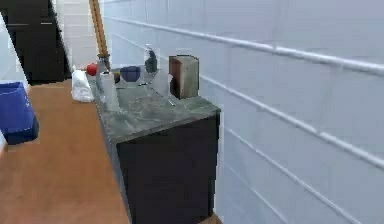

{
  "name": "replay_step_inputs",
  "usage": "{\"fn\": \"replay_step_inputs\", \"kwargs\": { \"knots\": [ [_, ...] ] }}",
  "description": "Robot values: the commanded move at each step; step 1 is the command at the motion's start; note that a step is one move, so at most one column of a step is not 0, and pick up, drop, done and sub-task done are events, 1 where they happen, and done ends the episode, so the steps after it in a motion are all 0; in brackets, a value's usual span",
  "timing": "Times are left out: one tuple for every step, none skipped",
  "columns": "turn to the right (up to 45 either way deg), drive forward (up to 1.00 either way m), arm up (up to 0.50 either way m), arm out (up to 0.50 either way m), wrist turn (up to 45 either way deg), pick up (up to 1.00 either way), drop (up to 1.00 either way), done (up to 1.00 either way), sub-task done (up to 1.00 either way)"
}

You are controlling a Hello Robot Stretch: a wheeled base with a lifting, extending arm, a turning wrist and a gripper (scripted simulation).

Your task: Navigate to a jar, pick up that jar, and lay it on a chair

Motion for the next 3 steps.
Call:
{"fn": "replay_step_inputs", "kwargs": {
  "knots": [
    [-45.0, 0.00, 0.00, 0.00, 0.0, 0.00, 0.00, 0.00, 0.00],
    [-15.0, 0.00, 0.00, 0.00, 0.0, 0.00, 0.00, 0.00, 0.00],
    [0.0, 0.85, 0.00, 0.00, 0.0, 0.00, 0.00, 0.00, 0.00]
  ]
}}
